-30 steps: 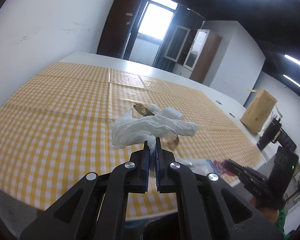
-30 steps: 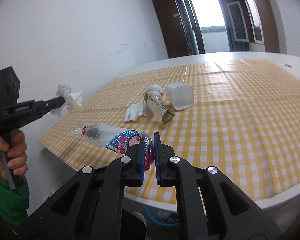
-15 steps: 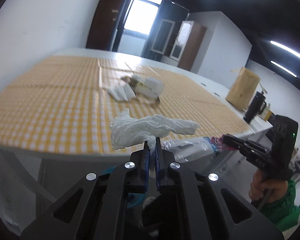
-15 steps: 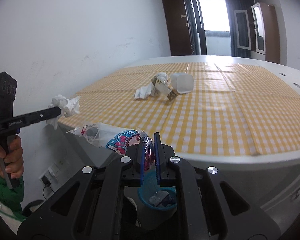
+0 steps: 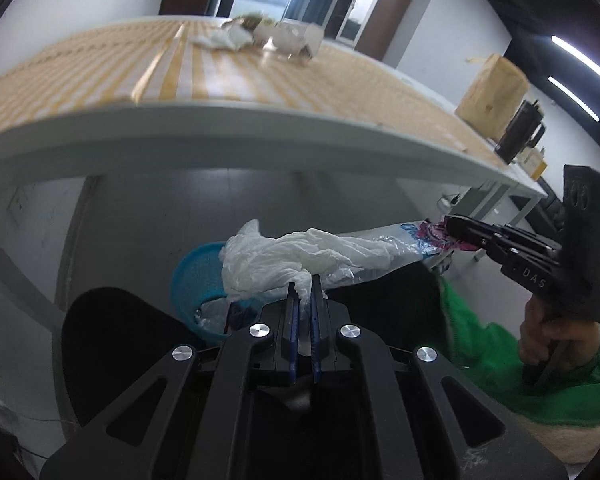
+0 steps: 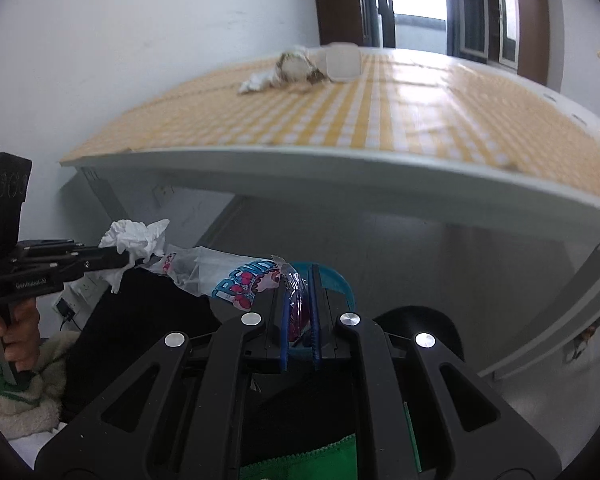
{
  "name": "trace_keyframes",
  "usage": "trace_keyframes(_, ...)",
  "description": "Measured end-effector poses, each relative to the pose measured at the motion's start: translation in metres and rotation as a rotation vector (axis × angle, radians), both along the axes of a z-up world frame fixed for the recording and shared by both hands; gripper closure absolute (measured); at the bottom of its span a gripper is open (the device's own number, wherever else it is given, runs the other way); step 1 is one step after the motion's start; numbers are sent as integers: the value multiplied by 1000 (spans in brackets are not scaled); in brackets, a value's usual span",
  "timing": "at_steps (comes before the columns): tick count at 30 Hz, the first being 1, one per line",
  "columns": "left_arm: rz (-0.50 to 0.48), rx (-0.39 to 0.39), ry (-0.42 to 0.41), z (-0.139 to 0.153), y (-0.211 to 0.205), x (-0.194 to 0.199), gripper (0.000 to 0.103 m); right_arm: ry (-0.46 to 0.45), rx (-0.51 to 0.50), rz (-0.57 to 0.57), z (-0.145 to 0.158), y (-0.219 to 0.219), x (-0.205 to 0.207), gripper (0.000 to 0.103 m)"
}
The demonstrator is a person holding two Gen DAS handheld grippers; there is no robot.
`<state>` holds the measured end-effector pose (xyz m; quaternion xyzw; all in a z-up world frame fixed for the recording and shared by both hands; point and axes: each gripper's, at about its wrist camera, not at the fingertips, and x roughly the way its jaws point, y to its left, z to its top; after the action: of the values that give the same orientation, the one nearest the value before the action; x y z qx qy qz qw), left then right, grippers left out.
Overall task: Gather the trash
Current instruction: 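Carry the wrapper and tissue with both tools down over the wastebasket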
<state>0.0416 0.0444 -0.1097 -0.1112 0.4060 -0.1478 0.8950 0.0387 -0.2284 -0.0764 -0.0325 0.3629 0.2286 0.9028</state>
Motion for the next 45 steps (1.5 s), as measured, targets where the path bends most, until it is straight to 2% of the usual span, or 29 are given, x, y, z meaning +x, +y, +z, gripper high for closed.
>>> trace_keyframes(5, 19, 5, 26, -29, 2, 16, 99, 52, -55, -48, -41, 14, 24, 96)
trace_keyframes(11, 73, -23, 92, -67, 13, 40, 99, 101, -126, -41, -80, 39, 47, 96)
trace_keyframes(18, 157, -40, 219, -106, 23, 75, 99, 211, -118, -82, -117, 52, 90, 96)
trace_keyframes(25, 173, -42, 252, -128, 19, 100, 99, 326, -120, -107, -153, 64, 121, 96)
trace_keyframes(32, 221, -71, 336, -152, 25, 126, 99, 435, -113, -138, -191, 75, 152, 96)
trace_keyframes(35, 240, -74, 342, -159, 26, 136, 99, 453, -130, -141, -202, 79, 161, 96)
trace_keyframes(45, 251, -67, 442, -196, 20, 179, 99, 486, -228, -164, -237, 98, 205, 96)
